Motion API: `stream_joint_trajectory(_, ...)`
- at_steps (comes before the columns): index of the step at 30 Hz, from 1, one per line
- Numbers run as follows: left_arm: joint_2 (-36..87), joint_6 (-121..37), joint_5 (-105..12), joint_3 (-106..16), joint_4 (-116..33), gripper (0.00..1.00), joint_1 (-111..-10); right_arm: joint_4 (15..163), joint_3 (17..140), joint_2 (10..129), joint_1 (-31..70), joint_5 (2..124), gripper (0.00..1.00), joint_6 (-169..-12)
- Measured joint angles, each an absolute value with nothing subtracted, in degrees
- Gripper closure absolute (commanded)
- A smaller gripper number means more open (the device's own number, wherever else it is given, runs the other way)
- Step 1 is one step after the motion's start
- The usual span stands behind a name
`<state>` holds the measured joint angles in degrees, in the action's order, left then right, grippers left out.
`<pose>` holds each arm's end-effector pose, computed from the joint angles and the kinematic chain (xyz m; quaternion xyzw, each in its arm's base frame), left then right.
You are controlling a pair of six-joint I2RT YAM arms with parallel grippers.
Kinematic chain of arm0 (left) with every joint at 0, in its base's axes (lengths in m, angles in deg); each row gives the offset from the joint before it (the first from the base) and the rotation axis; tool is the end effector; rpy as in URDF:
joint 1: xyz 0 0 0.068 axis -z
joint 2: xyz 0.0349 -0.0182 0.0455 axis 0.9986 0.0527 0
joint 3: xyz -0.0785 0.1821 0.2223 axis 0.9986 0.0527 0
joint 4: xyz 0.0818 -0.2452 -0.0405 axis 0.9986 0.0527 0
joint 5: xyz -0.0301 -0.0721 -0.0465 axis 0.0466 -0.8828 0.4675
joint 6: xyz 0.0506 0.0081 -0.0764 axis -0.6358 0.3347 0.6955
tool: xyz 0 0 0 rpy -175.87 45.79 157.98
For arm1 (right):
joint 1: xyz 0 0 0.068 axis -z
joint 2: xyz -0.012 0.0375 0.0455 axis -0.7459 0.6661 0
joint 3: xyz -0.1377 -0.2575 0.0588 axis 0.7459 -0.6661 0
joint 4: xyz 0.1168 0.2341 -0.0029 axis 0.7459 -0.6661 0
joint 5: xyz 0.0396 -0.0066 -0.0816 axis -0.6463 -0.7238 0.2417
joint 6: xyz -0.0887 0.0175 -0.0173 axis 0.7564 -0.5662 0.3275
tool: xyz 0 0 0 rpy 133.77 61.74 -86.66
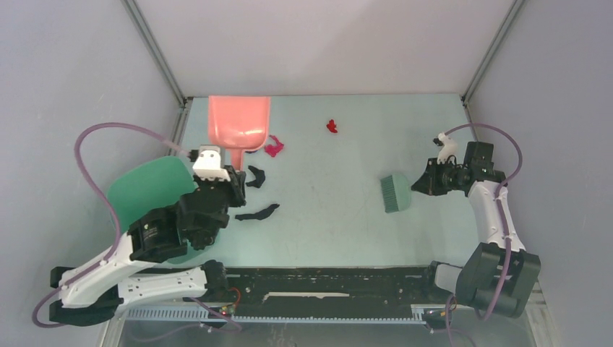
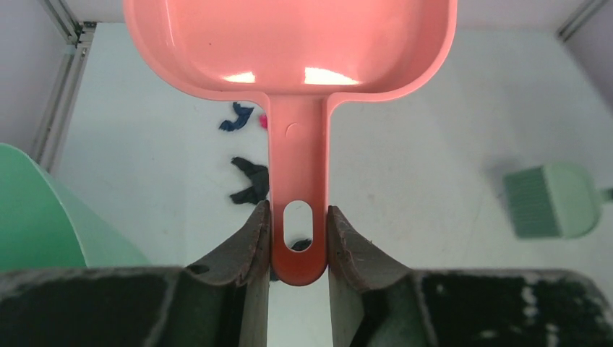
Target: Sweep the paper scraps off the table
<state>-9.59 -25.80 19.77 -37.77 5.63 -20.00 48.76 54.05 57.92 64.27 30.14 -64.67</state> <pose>0.1069 -0.0727 0.4165 -0.0180 0.7696 -0.0976 0.6307 0.2466 -0.0154 0.2476 -0.1143 0.9027 0.2402 0.3381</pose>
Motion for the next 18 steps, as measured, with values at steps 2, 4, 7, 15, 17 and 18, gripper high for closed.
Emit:
stream_joint_trajectory(2,-8.19,-27.72,18.30,-37.92,7.38,1.00,-20.00,49.11,54.05,57.48,63.41,29.96,1.00,-65.56)
stream_joint_trajectory(4,-6.86,-29.08,16.97,-37.96,9.53,1.00,-20.00,49.53,54.07,57.09,61.56,30.40,1.00,-66.02)
stream_joint_trajectory(7,-5.40,-29.52,15.31,-37.96,12.43,1.00,-20.00,49.51,54.88,57.20,53.34,31.86,1.00,-66.15)
stream_joint_trajectory(15,-12.35,-26.72,13.71,-34.68,14.38,1.00,-20.00,50.40,65.17,64.26,31.22,31.34,1.00,-69.04)
stream_joint_trajectory(17,-16.39,-25.84,14.41,-33.44,14.71,1.00,-20.00,51.78,69.68,68.67,27.26,29.28,1.00,-71.29)
stream_joint_trajectory(18,-17.77,-25.30,15.09,-33.53,14.95,1.00,-20.00,52.87,72.15,71.32,25.43,27.91,1.00,-72.75)
